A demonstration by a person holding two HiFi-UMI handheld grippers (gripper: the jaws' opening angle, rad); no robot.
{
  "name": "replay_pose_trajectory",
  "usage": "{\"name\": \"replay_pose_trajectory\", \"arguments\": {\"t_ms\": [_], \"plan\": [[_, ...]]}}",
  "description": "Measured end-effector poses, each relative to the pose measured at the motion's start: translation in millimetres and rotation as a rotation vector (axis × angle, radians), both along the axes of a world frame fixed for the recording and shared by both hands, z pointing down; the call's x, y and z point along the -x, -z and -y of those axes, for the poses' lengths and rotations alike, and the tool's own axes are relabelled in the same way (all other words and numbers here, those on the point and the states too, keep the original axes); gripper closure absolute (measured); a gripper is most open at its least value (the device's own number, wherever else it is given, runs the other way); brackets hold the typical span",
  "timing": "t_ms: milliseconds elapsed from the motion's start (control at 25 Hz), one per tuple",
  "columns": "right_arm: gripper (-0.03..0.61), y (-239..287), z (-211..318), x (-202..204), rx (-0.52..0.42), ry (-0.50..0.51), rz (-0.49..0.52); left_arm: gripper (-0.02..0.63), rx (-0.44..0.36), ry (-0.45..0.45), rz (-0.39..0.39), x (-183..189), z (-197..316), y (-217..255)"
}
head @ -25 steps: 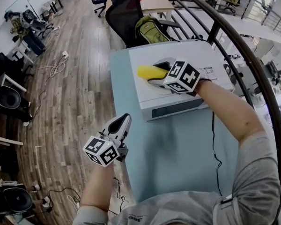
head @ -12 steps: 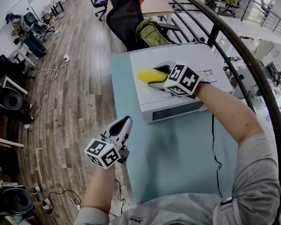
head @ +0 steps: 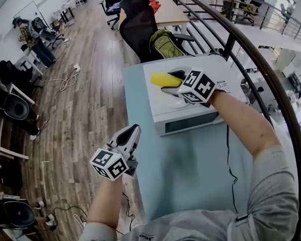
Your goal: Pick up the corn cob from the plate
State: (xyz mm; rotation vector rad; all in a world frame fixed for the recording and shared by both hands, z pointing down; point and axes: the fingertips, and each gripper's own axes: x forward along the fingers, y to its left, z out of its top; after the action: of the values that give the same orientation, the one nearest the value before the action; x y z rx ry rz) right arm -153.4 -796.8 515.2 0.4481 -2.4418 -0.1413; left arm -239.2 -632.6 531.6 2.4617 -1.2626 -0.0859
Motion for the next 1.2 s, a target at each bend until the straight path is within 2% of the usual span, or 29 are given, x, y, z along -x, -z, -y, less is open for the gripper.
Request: {"name": "replay_pose_trajectory", "arguments": {"t_ms": [240, 520, 920, 1200], "plan": [[0.322, 52, -15, -7, -0.059, -0.002, 0.030, 0.581, -0.064, 0.004, 0.032, -7, -11, 42], [0.322, 133, -57, -31, -0.143, 0.001, 0.072, 0.581, -0.162, 0.011, 0.068, -29, -45, 115], [0.322, 246, -136, -84, -0.265, 0.030, 0.145, 0.581, -0.269, 0.077, 0.117, -67, -125, 205], [0.322, 290, -201, -120, -0.318, 0.074, 0.182, 0.581, -0.325, 0.135, 0.133, -96, -191, 245]]}}
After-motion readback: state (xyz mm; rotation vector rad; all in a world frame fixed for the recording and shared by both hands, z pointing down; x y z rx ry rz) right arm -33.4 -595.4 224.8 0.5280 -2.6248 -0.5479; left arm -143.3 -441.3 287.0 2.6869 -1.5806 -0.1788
